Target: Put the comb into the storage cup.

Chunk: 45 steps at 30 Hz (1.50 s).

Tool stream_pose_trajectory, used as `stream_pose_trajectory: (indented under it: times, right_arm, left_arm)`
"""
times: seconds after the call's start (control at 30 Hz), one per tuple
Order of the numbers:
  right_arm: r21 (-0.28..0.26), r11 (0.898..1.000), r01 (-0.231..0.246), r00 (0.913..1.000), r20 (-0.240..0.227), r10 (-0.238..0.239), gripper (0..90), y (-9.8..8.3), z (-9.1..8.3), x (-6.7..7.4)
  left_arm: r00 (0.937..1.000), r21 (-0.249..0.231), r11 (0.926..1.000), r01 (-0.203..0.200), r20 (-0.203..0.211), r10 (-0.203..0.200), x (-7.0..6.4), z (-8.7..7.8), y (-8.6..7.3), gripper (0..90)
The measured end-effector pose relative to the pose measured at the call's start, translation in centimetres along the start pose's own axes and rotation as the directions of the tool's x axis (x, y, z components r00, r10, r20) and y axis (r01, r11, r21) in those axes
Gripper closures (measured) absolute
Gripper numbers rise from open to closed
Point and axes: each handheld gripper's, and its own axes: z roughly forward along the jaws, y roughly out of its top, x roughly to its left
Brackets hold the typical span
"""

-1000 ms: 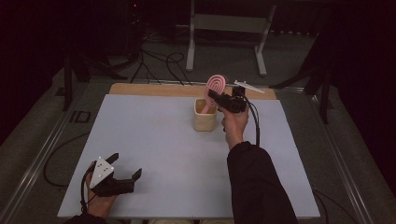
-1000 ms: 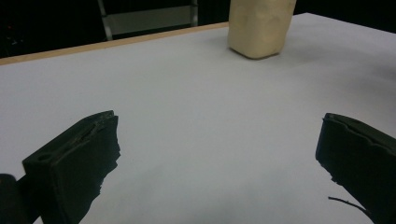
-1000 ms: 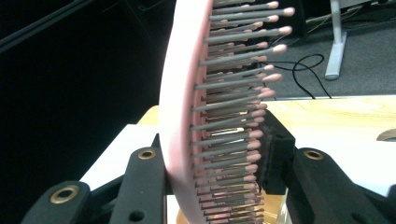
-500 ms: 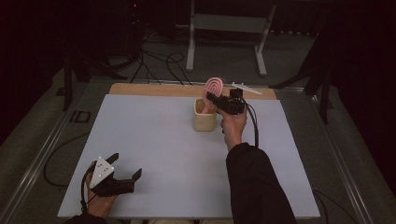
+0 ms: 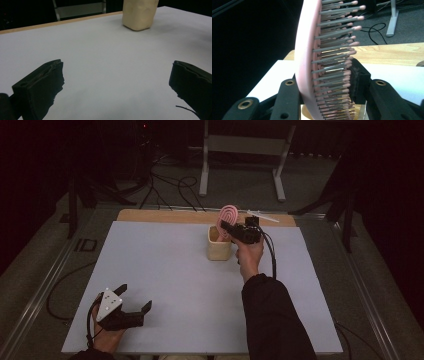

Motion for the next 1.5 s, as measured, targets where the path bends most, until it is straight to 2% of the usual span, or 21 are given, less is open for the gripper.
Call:
stream_pose_trajectory:
  times: [0.17, 0.57, 0.87, 1.07, 1.27, 1.5]
  right_arm:
    - [0.000, 1.000, 0.006, 1.0000, -0.005, -0.006, 60.1, 0.0, 0.1, 0.1]
    - [-0.006, 1.000, -0.016, 0.9998, -0.008, 0.016, 59.4, 0.1, 0.4, 0.1]
    - [-0.011, 1.000, -0.009, 0.9990, 0.044, 0.009, 59.8, 0.3, 0.2, -0.6]
    - [-0.005, 1.000, 0.021, 0.9977, 0.064, -0.021, 55.5, 0.3, 0.0, -0.7]
    - [0.021, 0.996, 0.085, 0.9901, 0.111, -0.087, 46.5, 0.2, -0.1, -0.7]
    - [0.035, 0.995, 0.095, 0.9893, 0.108, -0.099, 40.3, 0.0, -0.5, -1.0]
  left_arm:
    - [1.0000, 0.000, 1.0000, -0.001, 0.000, 0.001, 0.0, 0.0, 0.0, 0.1]
    - [1.0000, 0.002, 1.0000, 0.000, 0.000, 0.000, 0.0, 0.0, 0.0, 0.1]
    - [1.0000, 0.002, 1.0000, 0.000, 0.000, 0.000, 0.0, 0.0, 0.0, 0.1]
    - [1.0000, 0.001, 1.0000, -0.002, 0.000, 0.002, -0.1, 0.0, 0.0, 0.1]
    - [1.0000, 0.002, 1.0000, -0.001, -0.001, 0.001, -0.1, 0.0, 0.0, 0.1]
    - [1.0000, 0.002, 1.0000, 0.000, -0.001, 0.000, -0.1, 0.0, 0.0, 0.1]
